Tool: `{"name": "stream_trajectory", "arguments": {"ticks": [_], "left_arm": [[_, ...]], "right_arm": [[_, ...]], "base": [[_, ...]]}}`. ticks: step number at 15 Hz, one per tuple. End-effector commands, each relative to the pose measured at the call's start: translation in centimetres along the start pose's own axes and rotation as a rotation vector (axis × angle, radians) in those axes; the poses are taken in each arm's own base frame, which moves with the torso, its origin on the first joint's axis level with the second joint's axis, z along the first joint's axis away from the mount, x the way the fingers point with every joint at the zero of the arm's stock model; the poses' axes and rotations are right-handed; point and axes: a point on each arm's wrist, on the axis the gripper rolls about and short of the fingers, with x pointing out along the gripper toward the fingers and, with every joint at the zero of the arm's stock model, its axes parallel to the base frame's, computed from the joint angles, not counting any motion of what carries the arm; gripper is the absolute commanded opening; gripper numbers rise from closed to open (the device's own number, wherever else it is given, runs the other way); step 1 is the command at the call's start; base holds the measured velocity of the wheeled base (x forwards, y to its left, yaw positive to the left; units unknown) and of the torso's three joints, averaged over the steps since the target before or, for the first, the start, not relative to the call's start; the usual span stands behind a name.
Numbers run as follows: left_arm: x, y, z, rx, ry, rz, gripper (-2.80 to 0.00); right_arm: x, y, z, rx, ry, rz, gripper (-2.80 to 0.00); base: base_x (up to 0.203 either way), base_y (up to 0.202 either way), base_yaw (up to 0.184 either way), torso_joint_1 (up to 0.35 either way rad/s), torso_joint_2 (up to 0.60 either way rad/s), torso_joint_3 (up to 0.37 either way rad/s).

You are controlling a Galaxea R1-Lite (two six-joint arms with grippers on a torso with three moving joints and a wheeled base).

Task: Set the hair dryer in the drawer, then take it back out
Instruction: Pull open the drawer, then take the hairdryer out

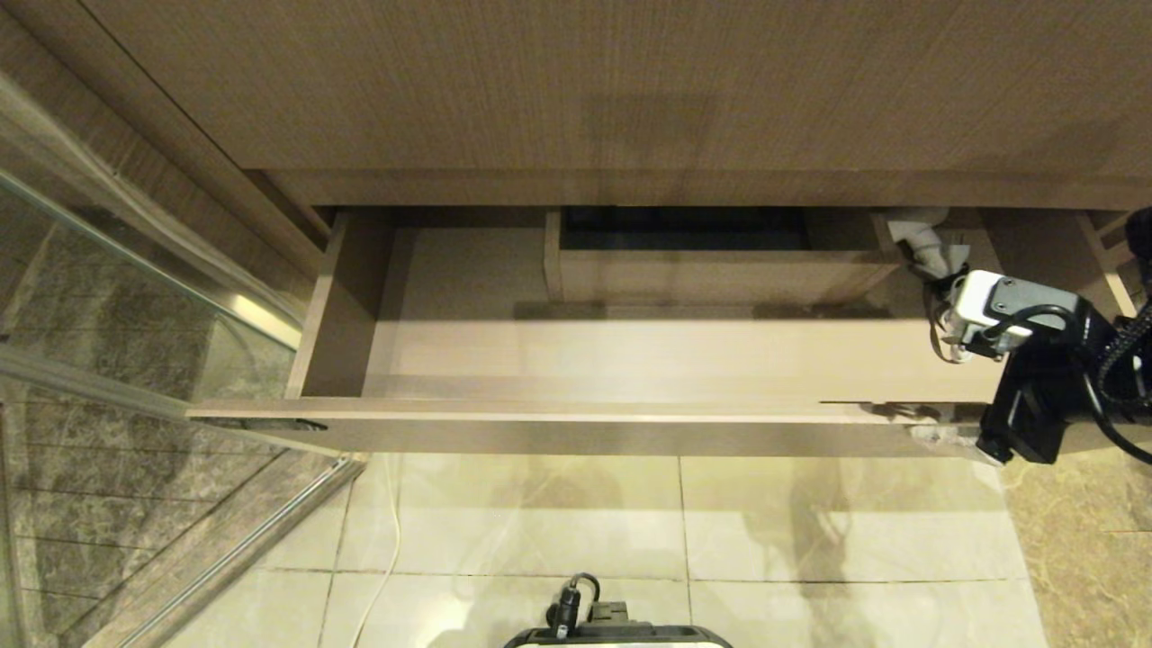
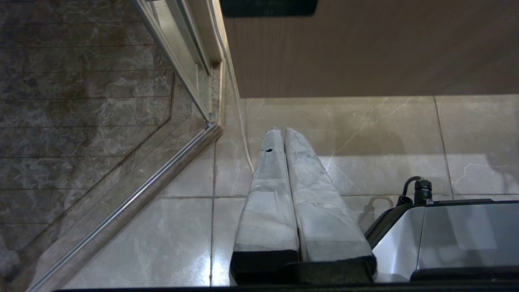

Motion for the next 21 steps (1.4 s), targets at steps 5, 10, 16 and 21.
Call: {"name": "stream_trajectory", "arguments": {"ticks": [5,10,16,21], "left_arm": [[0.0,0.0,0.0,0.0,0.0,0.001,-2.8],[0.0,0.0,0.0,0.0,0.001,0.001,-2.8],[0.0,0.0,0.0,0.0,0.0,0.001,-2.8],[0.0,0.0,0.0,0.0,0.0,0.001,-2.8]], "right_arm": [[-9.3,6.2,-3.5,0.027,0.026,-0.036,0.0],[-13.9,9.7,-4.9,0.089,0.021,-0.077,0.0],[-14.7,8.5,-3.9,0.127,-0.015,-0.119,-2.8],[-11.8,1.1,-0.7,0.213,0.036,-0.144,-2.8]], "base": [[0.0,0.0,0.0,0.0,0.0,0.0],[0.0,0.0,0.0,0.0,0.0,0.0],[0.0,0.0,0.0,0.0,0.0,0.0],[0.0,0.0,0.0,0.0,0.0,0.0]]}}
